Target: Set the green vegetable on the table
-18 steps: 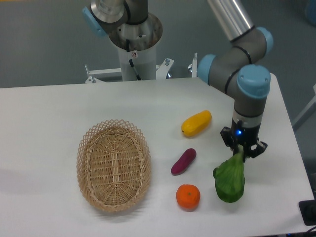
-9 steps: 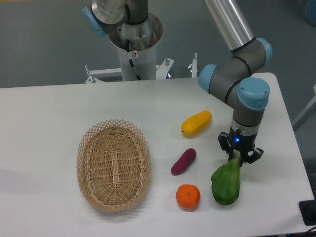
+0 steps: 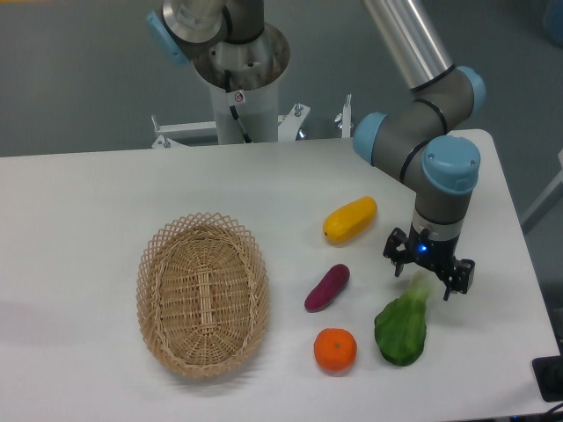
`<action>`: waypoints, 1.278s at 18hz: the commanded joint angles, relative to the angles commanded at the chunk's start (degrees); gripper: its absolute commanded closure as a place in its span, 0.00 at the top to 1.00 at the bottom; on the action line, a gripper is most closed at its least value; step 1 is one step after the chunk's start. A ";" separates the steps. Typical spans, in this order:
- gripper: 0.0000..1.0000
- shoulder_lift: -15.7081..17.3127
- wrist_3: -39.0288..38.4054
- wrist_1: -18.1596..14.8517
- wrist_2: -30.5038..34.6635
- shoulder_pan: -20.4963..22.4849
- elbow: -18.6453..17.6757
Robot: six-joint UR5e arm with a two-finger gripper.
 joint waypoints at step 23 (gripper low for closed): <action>1.00 14.16 23.00 -20.81 0.26 8.61 5.53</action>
